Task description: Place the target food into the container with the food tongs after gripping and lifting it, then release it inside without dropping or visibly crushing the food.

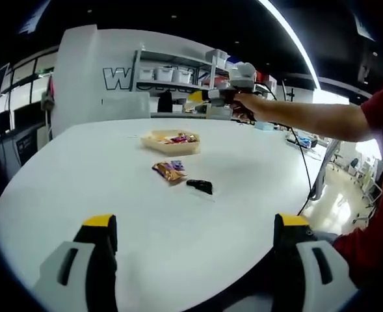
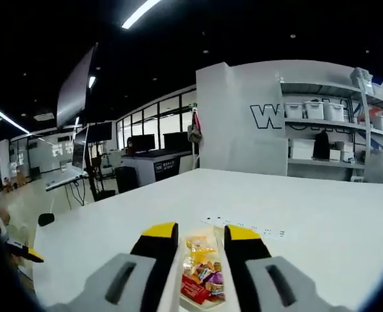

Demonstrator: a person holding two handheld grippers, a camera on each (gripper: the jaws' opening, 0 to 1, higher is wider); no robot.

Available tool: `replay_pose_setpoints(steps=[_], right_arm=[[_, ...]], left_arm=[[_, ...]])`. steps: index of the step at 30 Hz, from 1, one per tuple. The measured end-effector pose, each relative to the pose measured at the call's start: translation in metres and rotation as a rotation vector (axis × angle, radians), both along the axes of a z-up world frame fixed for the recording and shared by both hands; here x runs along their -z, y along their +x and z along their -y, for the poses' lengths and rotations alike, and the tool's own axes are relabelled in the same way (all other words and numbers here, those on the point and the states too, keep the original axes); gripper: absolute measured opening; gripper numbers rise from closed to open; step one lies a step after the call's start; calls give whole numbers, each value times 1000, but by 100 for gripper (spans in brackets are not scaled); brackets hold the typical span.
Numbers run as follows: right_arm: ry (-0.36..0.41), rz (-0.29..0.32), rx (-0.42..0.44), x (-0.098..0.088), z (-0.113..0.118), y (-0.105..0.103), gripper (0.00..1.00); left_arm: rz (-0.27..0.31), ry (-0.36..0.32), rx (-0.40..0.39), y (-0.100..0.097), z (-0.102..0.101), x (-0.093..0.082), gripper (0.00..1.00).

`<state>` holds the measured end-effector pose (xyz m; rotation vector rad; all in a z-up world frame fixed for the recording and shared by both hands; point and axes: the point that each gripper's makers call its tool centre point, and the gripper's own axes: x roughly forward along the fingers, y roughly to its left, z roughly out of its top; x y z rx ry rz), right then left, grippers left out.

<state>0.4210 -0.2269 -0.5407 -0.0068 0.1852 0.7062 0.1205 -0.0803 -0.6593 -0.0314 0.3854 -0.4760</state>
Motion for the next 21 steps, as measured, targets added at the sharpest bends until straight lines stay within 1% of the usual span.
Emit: replay_pose_setpoints(steps=[9, 14, 16, 21], right_arm=[[-4, -2, -2, -1, 2, -2, 23], [1, -4, -8, -3, 4, -8, 23], [20, -9, -14, -4, 3, -12, 23], [18, -13, -21, -1, 3, -17, 23]], left_arm=[[4, 4, 5, 0, 1, -2, 99], [4, 3, 5, -1, 2, -1, 99], [5, 4, 5, -1, 2, -1, 99], [8, 5, 5, -1, 3, -2, 99]])
